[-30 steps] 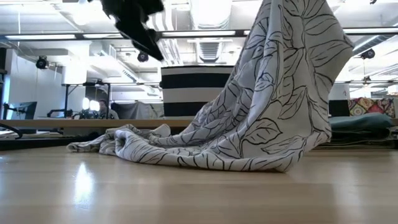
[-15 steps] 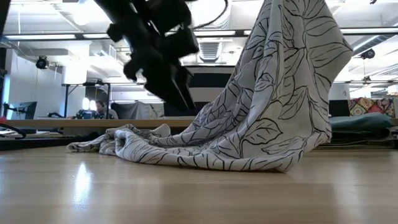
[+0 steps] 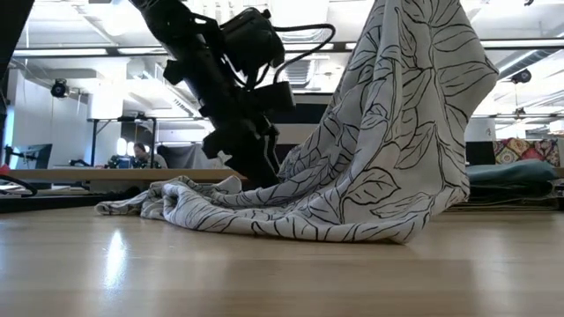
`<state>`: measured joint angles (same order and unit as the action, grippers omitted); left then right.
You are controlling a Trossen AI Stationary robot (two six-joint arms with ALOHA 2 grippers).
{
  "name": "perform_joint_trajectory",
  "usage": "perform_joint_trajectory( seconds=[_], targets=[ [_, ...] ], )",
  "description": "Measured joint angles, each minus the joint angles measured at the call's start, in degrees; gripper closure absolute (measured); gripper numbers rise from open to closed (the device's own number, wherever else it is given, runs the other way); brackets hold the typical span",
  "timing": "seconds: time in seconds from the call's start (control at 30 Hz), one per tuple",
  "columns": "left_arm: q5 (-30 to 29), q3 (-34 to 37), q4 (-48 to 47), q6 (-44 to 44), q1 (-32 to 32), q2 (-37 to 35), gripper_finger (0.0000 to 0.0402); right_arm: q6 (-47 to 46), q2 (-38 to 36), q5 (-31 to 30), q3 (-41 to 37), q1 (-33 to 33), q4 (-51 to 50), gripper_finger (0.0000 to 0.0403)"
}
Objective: Fold Laundry from Bin
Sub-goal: Fold the white shirt
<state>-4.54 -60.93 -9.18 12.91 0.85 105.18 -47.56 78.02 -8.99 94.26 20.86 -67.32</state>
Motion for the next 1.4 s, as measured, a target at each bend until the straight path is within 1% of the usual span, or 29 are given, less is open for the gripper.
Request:
perform_joint_trajectory(
  seconds=[0.1, 0.23, 0.27, 0.37, 0.47, 0.53, 0.7, 0.8, 0.93, 1.03, 1.1, 1.2, 1.27, 1.3, 1.33, 1.4],
  targets=[
    [0.0, -0.1, -0.1, -3.2, 0.5, -0.7, 0.0285, 0.0, 0.0, 0.0, 0.0, 0.0, -0.1, 0.0394],
    [0.0, -1.0, -0.9, -5.7, 1.9, -4.4, 0.0375, 0.2, 0.0, 0.0, 0.0, 0.0, -0.1, 0.0394],
    [0.0, -1.2, -1.0, -6.1, 2.5, -5.4, 0.0388, 0.6, 0.0, -0.1, 0.0, 0.0, -0.1, 0.0394],
    [0.0, -2.7, -4.3, -6.8, 4.3, -9.2, 0.0394, 1.6, 0.0, -1.3, 0.2, -0.2, -0.2, 0.0394],
    [-0.3, -6.3, -10.5, -6.2, 5.9, -13.7, 0.0399, 4.1, 0.0, -5.1, 1.3, -0.2, -0.4, 0.0394],
    [-1.6, -9.6, -15.2, -4.7, 6.3, -16.7, 0.0400, 7.0, 0.0, -8.7, 2.7, -0.2, -0.4, 0.0394],
    [-5.6, -21.5, -27.9, -2.1, 6.3, -23.4, 0.0401, 15.4, 0.0, -17.8, 8.8, -0.2, -1.2, 0.0394],
    [-6.5, -30.7, -34.6, -2.4, 6.0, -26.8, 0.0401, 20.7, 0.0, -18.6, 14.4, -0.1, -0.9, 0.0394],
    [-6.1, -43.5, -43.0, -3.1, 4.3, -29.3, 0.0401, 30.1, -0.1, -17.8, 21.7, 1.0, 2.4, 0.0394],
    [-1.5, -52.8, -47.7, -3.9, 2.1, -30.0, 0.0401, 39.0, -0.1, -15.3, 26.6, 1.9, 6.7, 0.0394],
    [3.8, -58.5, -49.4, -4.7, 0.1, -30.0, 0.0401, 44.8, -0.1, -11.2, 29.1, 2.1, 11.2, 0.0394],
    [12.2, -66.8, -51.6, -4.9, -3.3, -29.3, 0.0401, 52.9, -0.1, -3.0, 31.6, 2.1, 19.4, 0.0394],
    [14.2, -71.8, -51.9, -4.9, -6.0, -28.6, 0.0401, 57.4, -0.1, 1.4, 32.7, 2.1, 25.2, 0.0394],
    [14.5, -74.0, -51.7, -4.6, -7.5, -28.3, 0.0401, 59.5, -0.1, 2.9, 33.1, 2.1, 28.1, 0.0394],
    [14.5, -74.1, -49.8, -4.3, -8.9, -28.3, 0.0402, 61.2, -0.1, 4.1, 33.4, 2.1, 31.1, 0.0394],
    [14.7, -71.5, -44.0, -3.1, -11.4, -30.7, 0.0402, 63.7, -0.1, 5.9, 33.7, 2.1, 36.4, 0.0394]
  ],
)
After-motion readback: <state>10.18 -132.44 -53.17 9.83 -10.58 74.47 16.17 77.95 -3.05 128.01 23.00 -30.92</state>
